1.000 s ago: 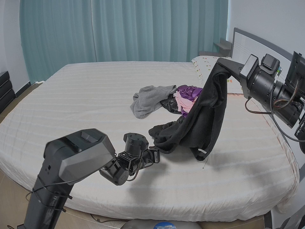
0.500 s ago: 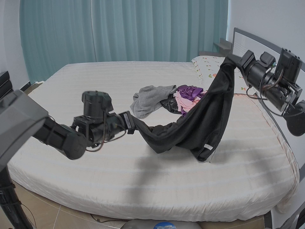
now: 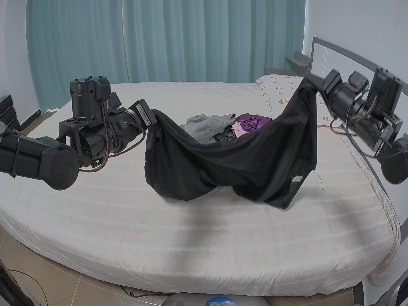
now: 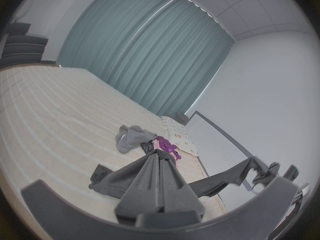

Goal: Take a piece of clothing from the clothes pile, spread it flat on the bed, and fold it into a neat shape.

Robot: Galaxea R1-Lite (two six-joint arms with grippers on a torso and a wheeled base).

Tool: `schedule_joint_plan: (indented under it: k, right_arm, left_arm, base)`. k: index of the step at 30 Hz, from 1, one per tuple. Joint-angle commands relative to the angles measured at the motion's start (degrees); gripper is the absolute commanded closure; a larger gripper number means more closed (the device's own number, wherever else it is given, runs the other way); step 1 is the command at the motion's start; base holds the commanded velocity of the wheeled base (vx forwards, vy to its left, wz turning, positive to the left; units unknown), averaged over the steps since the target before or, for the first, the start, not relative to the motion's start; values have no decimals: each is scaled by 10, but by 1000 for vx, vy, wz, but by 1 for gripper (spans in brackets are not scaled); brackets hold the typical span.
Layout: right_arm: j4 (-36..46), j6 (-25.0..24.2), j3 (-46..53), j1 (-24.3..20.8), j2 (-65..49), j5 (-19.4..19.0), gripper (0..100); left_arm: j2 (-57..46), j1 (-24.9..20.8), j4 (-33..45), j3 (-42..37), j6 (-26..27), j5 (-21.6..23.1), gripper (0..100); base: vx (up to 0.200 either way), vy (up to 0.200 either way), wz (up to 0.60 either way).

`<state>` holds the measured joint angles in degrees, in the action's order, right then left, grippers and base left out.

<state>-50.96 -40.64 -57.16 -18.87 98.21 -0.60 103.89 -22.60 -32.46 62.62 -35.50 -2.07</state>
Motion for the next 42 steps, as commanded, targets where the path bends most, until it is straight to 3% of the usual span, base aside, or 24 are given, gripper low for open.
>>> schedule_joint_plan:
  k: [1,8,11,15,23,29,42]
  right_arm:
    - [-2,0,115,-35,19,-20,100]
    - [-34,-12,164,-88,65,-20,100]
    - [-79,-11,182,-95,80,-18,100]
    - [-126,-11,205,-94,99,-13,100]
    - [-142,-12,216,-93,117,-12,100]
    - [-143,-35,239,-96,117,-12,100]
    - [-142,-56,247,-97,121,-11,100]
  left_arm:
    - [11,-18,-1,-47,-41,1,100]
    - [50,-70,-1,-92,-54,3,100]
    - [51,-84,-1,-102,-90,5,100]
    - [52,-96,-1,-130,-95,7,100]
    - [53,-97,-27,-169,-99,7,100]
    - [62,-105,-117,-220,-104,5,100]
    - [67,-104,-124,-235,-104,-1,100]
  base:
    - [0,0,0]
    - [0,0,0]
    - [0,0,0]
    - [0,0,0]
    - [0,0,0]
    - [-100,0,0]
    - [-46,0,0]
